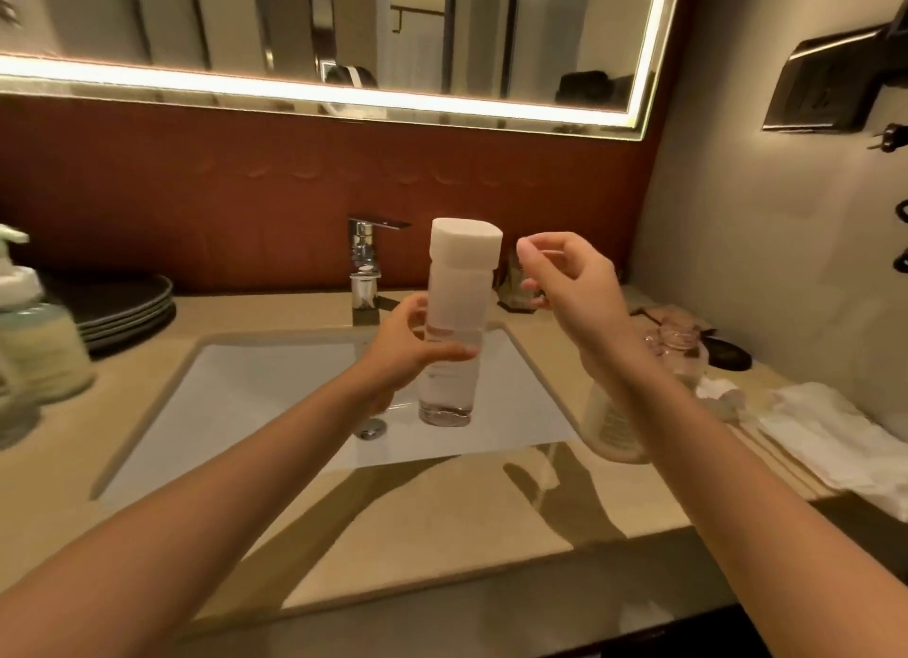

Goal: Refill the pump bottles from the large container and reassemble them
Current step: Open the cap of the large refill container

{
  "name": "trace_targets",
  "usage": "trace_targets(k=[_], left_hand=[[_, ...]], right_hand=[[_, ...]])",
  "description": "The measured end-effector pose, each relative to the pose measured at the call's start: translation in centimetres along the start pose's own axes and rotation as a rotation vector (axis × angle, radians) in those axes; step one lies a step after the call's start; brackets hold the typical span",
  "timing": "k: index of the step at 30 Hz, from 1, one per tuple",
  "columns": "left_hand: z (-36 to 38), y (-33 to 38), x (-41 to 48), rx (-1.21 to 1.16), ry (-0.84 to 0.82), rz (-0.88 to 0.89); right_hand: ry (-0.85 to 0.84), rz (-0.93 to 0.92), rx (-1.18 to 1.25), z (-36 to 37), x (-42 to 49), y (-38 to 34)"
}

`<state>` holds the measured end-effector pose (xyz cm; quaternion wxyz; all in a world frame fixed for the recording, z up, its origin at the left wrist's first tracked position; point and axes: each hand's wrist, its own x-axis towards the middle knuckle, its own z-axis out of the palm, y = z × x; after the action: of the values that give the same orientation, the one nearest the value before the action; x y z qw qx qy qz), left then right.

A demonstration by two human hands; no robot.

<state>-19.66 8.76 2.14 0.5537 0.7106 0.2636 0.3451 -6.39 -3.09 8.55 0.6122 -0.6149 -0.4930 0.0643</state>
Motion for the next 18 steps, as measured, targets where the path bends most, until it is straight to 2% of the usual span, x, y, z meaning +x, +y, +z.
trace_targets(k=[7, 12, 18], left_hand=[[-2.2, -0.8, -6.2, -0.032, 0.030, 0.034], [-2.0, -2.1, -7.9, -0.025, 0.035, 0.060], [-1.5, -2.3, -8.1, -0.012, 0.004, 0.085]], right_hand=[[-0.128, -0.089, -0.159, 5.2, -1.7, -3.3], [-0.209, -0.115, -0.219, 6.1, -2.8, -3.9], [-0.232, -0.078, -0.162, 5.6, -3.1, -3.4]])
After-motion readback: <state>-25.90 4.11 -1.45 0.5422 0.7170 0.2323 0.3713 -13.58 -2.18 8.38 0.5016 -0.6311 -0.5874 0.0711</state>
